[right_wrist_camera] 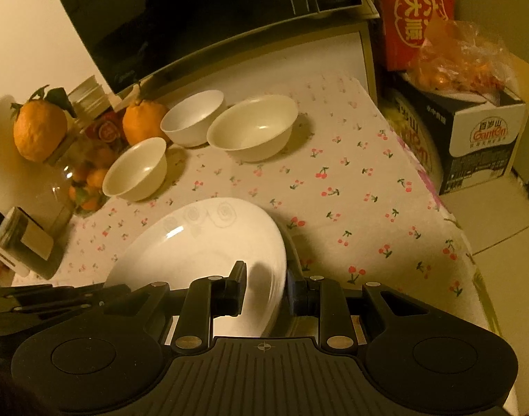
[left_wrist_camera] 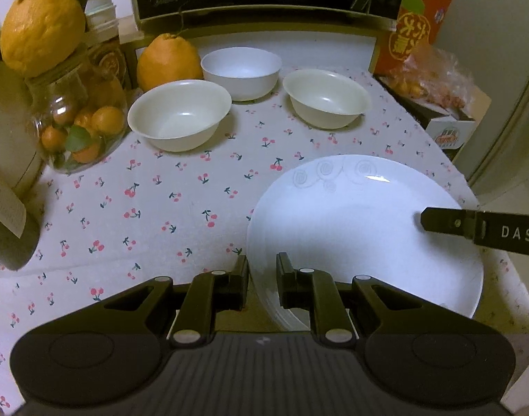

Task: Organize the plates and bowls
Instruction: 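Lower the white plate onto the blue plate stack and open both grippers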

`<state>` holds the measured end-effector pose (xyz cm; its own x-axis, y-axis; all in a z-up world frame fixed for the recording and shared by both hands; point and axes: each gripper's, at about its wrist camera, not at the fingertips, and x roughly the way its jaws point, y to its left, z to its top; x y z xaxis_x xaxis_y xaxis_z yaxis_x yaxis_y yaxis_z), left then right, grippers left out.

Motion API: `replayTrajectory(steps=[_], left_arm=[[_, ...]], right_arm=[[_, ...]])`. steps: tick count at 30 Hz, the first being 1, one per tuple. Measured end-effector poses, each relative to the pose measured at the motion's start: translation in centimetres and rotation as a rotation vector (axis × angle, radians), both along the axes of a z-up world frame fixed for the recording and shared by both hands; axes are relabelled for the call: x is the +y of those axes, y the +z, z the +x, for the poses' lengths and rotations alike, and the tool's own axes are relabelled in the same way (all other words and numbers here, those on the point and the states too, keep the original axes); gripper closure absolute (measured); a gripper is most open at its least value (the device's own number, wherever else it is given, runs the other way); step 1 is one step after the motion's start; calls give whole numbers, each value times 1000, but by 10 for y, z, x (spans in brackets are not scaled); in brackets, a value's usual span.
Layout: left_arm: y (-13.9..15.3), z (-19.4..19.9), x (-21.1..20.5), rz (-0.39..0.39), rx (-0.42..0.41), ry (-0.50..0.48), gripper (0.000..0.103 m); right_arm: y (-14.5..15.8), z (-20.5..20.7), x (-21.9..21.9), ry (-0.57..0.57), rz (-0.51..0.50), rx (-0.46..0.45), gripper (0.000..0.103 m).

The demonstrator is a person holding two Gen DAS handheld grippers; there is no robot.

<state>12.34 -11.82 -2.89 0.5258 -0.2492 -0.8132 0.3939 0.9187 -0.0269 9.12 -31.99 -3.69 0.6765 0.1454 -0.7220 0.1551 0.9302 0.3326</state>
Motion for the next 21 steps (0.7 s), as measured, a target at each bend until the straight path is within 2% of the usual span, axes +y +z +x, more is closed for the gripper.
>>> replayTrajectory(steps=[8,14,16,18,21], left_arm=[[-1,-5,-7,57,-34,-24,88],[-2,-4,-6,44,-21,-25,86],[-2,-4,-6,31,-12,-27,81],[-2,-3,-6,14,0,-25,76],[-3,-2,-6,6,8,-23,71]], right_arm=[[5,-2,5,19,-70,-25,79],[5,-4,13,50,-146,-19,77],[5,-4,17,53,-184,-9,77],[4,-3,18,59,-193,5,74],[5,-4,16,68,-165,-2,61]])
